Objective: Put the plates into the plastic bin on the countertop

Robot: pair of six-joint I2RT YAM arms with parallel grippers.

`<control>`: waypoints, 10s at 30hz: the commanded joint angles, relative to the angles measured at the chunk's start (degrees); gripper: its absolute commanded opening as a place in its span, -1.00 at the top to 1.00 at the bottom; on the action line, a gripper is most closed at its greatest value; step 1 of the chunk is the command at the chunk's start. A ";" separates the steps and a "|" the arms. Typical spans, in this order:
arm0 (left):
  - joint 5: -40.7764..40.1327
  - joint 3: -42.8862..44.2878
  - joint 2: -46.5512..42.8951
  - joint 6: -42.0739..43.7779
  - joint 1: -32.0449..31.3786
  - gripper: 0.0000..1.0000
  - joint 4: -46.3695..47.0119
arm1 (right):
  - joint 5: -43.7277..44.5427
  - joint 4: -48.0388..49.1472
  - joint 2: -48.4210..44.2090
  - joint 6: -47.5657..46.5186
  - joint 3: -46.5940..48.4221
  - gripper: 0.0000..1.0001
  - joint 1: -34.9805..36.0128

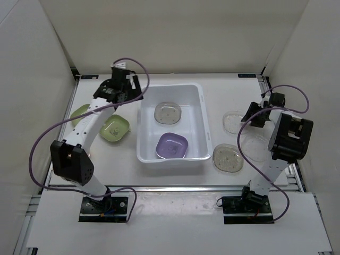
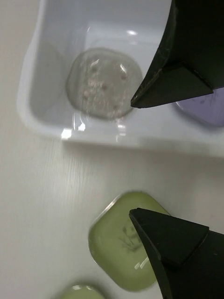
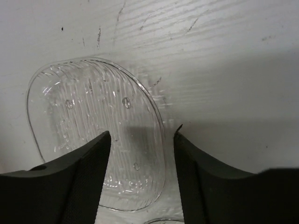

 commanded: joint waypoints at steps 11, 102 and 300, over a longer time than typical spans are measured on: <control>7.96 -21.40 -15.49 -3.48 20.01 -0.98 4.20 | 1.16 -1.14 -1.01 0.32 2.87 1.00 0.38; 8.77 -43.31 -11.46 -21.23 29.43 -0.66 19.49 | 24.46 -5.01 -5.94 17.54 26.87 -0.98 51.45; 7.63 -25.12 -12.34 -8.75 46.20 -0.98 2.19 | 29.73 -3.96 9.88 24.58 29.16 0.83 48.63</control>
